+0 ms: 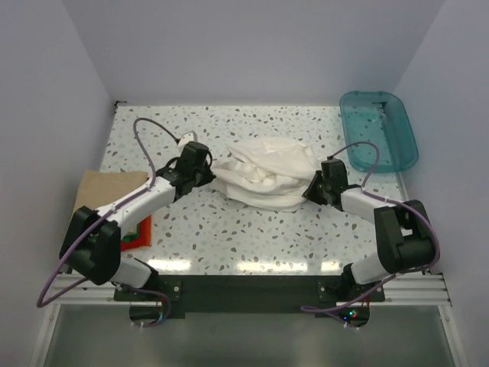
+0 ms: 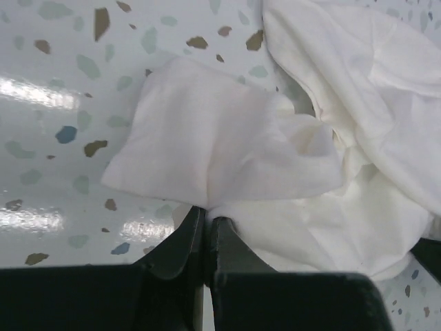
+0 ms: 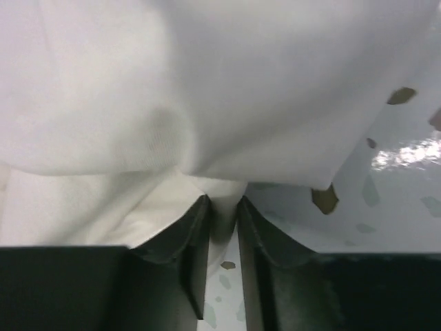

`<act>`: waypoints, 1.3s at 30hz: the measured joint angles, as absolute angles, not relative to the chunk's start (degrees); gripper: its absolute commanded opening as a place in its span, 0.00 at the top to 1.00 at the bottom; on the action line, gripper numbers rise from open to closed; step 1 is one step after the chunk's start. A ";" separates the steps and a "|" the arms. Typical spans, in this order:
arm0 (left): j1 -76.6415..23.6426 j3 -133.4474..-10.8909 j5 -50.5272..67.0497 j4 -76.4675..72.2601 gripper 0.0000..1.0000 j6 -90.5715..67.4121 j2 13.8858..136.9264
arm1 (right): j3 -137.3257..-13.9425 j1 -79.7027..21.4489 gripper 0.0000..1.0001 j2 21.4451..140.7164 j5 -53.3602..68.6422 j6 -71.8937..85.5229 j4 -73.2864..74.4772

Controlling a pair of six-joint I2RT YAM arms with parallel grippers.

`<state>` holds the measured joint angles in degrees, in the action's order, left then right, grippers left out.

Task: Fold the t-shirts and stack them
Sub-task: Flatten the tshirt out

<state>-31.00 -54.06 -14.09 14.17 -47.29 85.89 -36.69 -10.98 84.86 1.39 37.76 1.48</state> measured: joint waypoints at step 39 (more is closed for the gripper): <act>-29.82 -30.20 -14.50 22.24 0.48 -57.01 69.71 | -41.30 -13.76 0.78 65.45 0.86 33.32 20.05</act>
<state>-29.82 -30.20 -14.50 22.24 -57.01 69.71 -41.30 -13.76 65.45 0.86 33.32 20.05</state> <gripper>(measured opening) 0.517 0.212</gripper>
